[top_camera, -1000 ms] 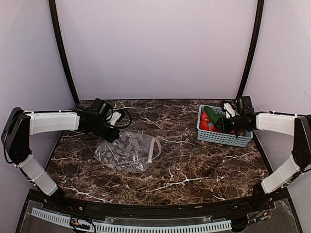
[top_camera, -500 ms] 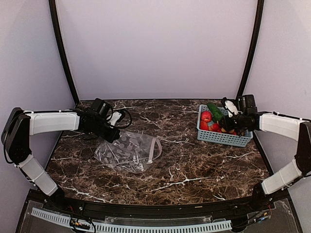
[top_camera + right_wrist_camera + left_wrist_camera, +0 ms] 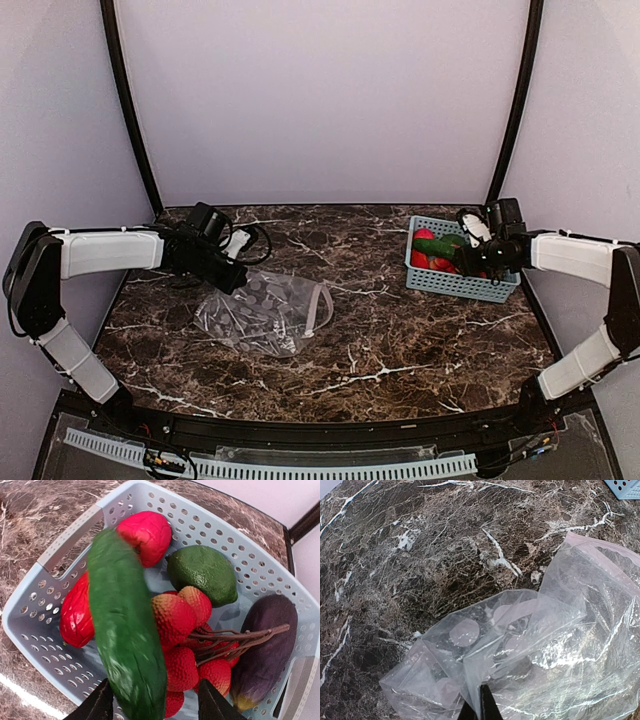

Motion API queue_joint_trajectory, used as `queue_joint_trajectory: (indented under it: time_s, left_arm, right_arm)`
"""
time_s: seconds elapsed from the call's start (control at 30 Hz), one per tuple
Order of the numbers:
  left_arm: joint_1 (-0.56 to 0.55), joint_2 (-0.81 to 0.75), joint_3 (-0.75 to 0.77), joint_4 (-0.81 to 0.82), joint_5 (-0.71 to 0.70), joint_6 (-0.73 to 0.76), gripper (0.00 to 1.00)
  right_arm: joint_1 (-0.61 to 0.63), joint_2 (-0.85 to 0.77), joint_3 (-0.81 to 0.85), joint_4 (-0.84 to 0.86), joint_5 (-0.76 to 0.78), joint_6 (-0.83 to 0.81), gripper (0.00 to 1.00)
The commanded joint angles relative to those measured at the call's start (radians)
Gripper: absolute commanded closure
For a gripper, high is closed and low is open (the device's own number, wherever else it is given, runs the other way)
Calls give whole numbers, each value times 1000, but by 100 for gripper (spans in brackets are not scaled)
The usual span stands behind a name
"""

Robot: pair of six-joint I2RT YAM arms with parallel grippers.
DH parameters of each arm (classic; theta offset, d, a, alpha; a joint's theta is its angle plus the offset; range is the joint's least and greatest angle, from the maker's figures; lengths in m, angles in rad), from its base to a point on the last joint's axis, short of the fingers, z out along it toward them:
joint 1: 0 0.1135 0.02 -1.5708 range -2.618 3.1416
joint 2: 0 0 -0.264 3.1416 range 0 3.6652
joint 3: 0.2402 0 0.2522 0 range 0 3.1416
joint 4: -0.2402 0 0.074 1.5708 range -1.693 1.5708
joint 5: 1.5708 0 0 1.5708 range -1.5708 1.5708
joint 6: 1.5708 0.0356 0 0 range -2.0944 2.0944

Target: Open the zip-top bag and remove the fake food

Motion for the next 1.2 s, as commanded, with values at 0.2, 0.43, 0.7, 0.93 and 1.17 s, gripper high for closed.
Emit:
queue_joint_trajectory:
  time_s: [0.2,0.43,0.7,0.93,1.17]
  left_arm:
    - [6,4,13,-3,17,4,99]
    - [6,5,14,1,19,-1,99]
    - [17,0,14,-5,16,-4,99]
    - [32,-13,15,-4,24,-14,99]
    - [43,-22,37,-1,-17,-28,99]
  right_arm:
    - [5,24,47,-13,86,23,38]
    - [4,-12,74,-61,130,56,31]
    - [6,-62,84,-120,-56,75,17]
    - [6,-96,78,-71,-154,102,15]
    - [8,-100,96,-58,-247,94,13]
